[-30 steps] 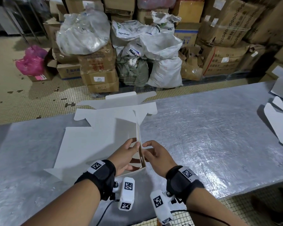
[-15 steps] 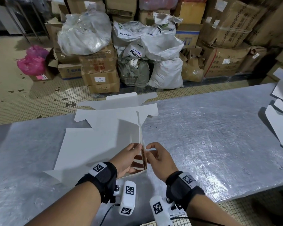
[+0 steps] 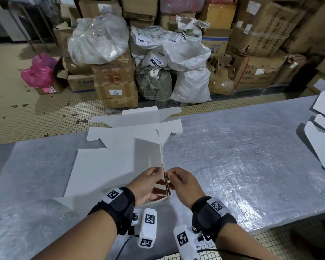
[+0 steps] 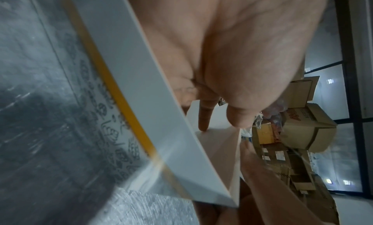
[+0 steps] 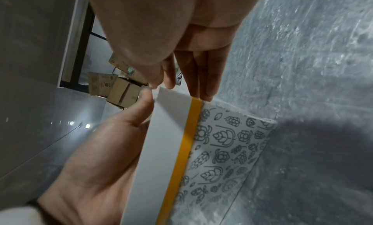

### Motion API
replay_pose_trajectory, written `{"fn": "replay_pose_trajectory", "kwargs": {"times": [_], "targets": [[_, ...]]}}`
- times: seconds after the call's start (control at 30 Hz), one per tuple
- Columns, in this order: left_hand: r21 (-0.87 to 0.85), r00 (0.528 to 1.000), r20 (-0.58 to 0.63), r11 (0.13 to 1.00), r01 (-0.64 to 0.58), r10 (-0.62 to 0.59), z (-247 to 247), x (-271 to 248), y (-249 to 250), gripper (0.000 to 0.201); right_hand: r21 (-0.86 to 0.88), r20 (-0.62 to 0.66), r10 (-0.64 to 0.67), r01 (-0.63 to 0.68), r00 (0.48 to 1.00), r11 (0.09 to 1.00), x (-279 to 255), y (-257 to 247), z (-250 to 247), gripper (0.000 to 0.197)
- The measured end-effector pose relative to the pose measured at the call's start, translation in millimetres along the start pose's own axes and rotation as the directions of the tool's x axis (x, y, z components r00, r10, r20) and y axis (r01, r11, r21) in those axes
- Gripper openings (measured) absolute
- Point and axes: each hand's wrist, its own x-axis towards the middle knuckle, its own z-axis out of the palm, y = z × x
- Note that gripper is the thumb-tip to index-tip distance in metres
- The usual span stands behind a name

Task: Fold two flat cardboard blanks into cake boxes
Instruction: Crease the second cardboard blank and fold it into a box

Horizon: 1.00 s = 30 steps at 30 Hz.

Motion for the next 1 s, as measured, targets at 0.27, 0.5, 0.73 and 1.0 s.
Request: {"fn": "replay_pose_trajectory", "kwargs": {"times": [0.27,0.5,0.73,1.0], "targets": [[0.073,0.996,-0.058,0.995,-0.061,0.065,-2,-11,5,0.035,-0.077,-0.053,0.015,-0.019,0.998,0.997,-9,5,-3,0.018],[0.352,0.956,-0.202,0.927,-0.133,0.214,-40,-28,10,0.020,-0.126,-0.068,-0.012,0.004,0.998,0.992,-12,-1,-5,0.054],[0.578,0.908,-0.289,0.812,-0.087,0.303,-95,-59,0,0.013,-0.399,-0.128,-0.376,0.300,0.918,0.867,-4,-17,7,0.059],[0.617,0.627,-0.533,0.768,-0.173,0.569,-156,-110,-16,0.012,-0.337,0.307,-0.395,0.487,0.866,0.806,5,-48,85,0.024]]}}
